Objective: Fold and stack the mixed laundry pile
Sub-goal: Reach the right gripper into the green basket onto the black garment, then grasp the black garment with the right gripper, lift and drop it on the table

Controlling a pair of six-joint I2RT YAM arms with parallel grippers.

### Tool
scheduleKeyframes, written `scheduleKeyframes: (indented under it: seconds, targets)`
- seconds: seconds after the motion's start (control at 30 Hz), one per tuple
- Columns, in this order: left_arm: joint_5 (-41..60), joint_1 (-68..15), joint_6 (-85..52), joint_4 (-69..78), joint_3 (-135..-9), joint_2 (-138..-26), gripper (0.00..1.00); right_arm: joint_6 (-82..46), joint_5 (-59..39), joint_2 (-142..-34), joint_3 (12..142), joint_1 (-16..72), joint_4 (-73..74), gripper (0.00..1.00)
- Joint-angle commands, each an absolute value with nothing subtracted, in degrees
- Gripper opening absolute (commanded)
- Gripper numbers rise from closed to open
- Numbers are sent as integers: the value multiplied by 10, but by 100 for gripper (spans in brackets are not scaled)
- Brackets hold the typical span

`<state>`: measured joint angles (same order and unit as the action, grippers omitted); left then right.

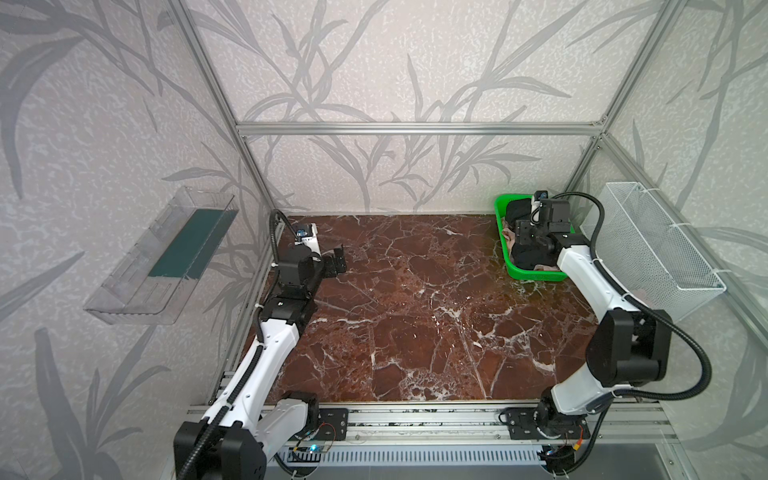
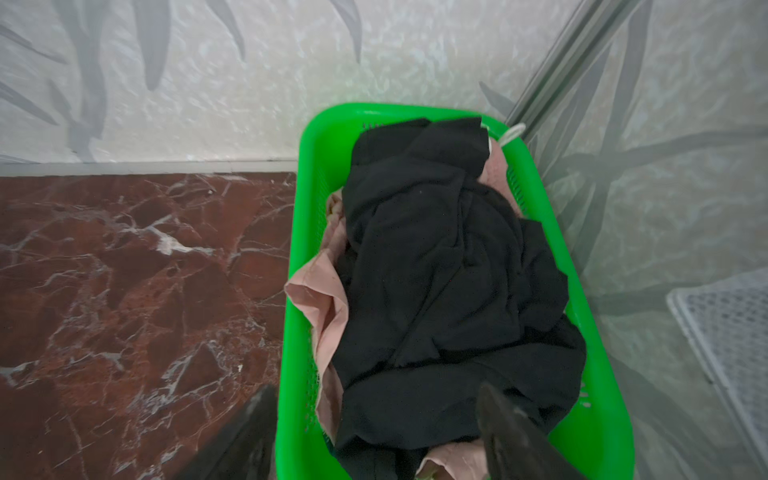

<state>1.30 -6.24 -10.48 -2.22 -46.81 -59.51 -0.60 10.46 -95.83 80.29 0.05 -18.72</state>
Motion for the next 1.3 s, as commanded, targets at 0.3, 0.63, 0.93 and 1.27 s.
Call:
scheduleKeyframes:
  seconds: [0.3, 0.63, 0.93, 1.27]
  targets:
    - [74, -89, -135, -90, -485, -587, 95, -68, 132, -1156, 968, -30, -290, 60]
    - [61, -94, -140, -92, -476, -580, 96, -82, 119, -1225, 996, -51, -299, 55]
    - [53, -96, -151, -84, -474, -598, 95, -56, 95, -1222, 995, -57, -296, 24]
    - [50, -96, -160, -62, -479, -628, 95, -34, 49, -1086, 988, -55, -297, 0]
